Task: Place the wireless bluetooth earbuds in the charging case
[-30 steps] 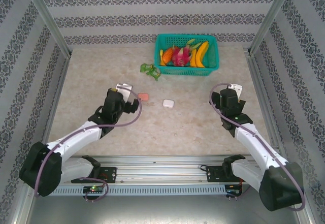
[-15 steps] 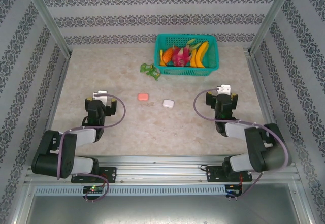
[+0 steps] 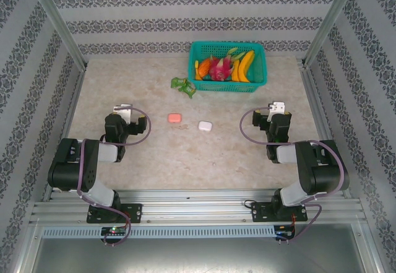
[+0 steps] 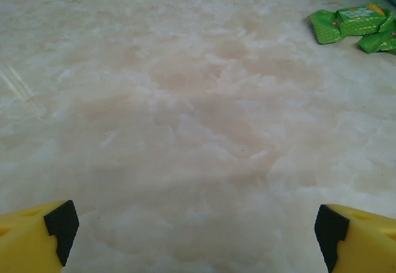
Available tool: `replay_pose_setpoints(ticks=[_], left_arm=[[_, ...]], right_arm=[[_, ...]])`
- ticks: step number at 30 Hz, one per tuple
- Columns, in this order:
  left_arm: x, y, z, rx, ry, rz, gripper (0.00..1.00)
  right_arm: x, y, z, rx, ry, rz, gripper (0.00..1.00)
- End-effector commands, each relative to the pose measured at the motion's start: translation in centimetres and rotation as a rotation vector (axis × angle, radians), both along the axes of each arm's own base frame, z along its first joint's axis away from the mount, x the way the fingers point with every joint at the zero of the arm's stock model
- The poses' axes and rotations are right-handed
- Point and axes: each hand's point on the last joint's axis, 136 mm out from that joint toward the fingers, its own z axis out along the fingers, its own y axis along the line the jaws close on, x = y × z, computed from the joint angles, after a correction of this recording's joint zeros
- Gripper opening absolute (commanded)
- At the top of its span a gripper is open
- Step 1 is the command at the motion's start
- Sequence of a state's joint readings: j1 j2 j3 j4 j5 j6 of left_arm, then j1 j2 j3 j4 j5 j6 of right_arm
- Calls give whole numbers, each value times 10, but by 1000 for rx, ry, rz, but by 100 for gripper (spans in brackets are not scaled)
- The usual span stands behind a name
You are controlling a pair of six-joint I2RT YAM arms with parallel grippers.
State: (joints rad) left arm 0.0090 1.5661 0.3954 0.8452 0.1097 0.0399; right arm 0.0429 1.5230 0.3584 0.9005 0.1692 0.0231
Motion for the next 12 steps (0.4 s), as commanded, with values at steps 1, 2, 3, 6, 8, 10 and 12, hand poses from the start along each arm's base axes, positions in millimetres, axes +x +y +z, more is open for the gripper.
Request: replay_pose_setpoints(ticks=[1,2,3,6,8,10,12], left_arm=[[4,2,5,-38,-9,6,100],[4,2,5,-39,-5,6,100],[4,2,4,-40,-6,7,100],[4,4,4,-42,-3,15,100],[5,5,4,-40,-2,23,100],[4,6,4,-38,-2,26,100],[4,6,4,-37,-3,28,100]], right_arm=[[7,4,14,24,-46,18,98],[8,4,13,30,-40,20,98],[8,4,13,34,-32,23,98],[10,9,11,46,-24,62,98],[10,9,12,45,-27,63,98],[9,9,13,43,-32,65,98],[8,12,13,43,-31,80,98]])
